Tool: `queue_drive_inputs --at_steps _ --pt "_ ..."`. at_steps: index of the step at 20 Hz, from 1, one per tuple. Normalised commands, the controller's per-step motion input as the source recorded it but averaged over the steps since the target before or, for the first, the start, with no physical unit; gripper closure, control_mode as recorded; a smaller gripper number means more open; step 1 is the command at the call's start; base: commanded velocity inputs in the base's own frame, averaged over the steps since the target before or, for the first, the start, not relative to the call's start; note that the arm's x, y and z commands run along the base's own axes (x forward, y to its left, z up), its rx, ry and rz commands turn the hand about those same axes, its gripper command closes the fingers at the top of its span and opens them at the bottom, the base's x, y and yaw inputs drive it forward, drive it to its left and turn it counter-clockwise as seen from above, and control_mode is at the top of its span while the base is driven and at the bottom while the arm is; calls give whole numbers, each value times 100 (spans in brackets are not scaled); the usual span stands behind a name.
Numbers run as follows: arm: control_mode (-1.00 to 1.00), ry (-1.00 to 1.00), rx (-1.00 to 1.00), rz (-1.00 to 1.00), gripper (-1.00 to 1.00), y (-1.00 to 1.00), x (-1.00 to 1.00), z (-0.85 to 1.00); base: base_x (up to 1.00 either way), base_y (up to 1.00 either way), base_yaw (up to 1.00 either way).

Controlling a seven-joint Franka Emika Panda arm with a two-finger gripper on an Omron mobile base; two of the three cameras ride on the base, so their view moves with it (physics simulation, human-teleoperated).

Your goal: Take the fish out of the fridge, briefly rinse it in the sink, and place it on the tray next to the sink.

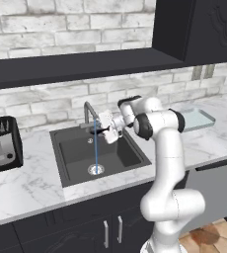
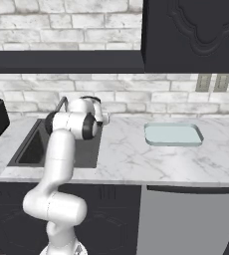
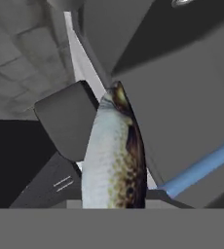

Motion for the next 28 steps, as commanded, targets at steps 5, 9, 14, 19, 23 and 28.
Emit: queue_drive_inputs --at_steps 5,9,14,19,23,28 --pt "-100 0 17 0 100 0 -100 52 0 0 0" --pt "-100 -2 9 0 100 0 -100 95 0 0 0" --pt "-100 -12 -8 0 100 0 -100 100 0 0 0" --pt "-100 -6 -37 0 100 0 -100 99 0 0 0" --pt "-100 0 -68 0 100 0 -100 50 0 0 0" --pt "-100 -1 -77 -2 100 -1 -100 17 0 0 0"
